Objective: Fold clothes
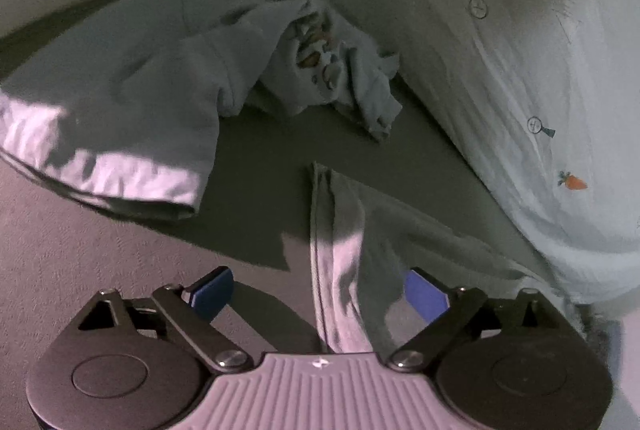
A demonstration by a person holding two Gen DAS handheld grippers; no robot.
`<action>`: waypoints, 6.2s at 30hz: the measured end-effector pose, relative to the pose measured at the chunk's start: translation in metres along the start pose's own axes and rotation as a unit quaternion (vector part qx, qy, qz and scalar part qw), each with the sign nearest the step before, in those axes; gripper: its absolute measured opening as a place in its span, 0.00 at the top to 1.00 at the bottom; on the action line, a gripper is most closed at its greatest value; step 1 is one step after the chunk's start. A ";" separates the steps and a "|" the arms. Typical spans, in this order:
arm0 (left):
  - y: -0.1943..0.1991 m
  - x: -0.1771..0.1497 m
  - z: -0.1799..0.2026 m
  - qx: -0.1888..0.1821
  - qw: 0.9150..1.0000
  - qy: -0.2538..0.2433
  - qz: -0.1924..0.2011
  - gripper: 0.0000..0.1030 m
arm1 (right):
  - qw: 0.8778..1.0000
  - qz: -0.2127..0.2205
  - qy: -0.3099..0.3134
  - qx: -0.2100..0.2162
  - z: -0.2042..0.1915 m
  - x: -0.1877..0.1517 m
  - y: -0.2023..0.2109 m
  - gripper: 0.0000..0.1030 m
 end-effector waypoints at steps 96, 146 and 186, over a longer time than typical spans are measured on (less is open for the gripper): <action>-0.157 -0.120 0.285 0.090 0.882 -0.446 -0.122 0.34 | 0.877 0.045 -0.434 -0.201 0.308 -0.201 0.087 0.45; -0.162 0.045 0.335 -0.107 0.976 -0.183 -0.042 0.92 | 0.906 0.188 -0.379 0.035 0.326 -0.161 0.130 0.93; -0.313 -0.137 0.462 0.195 0.968 -0.152 -0.046 0.15 | 0.908 0.072 -0.407 -0.066 0.611 -0.383 0.105 0.34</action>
Point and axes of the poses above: each gripper's, at about its wrist camera, not at the fingertips, and y roughly against the way its jaws point, z to its right, x to its top, the point moved 2 cm from there along -y, roughly the way its jaws point, and after that the axes turned 14 degrees about -z, right-handed, at the moved point
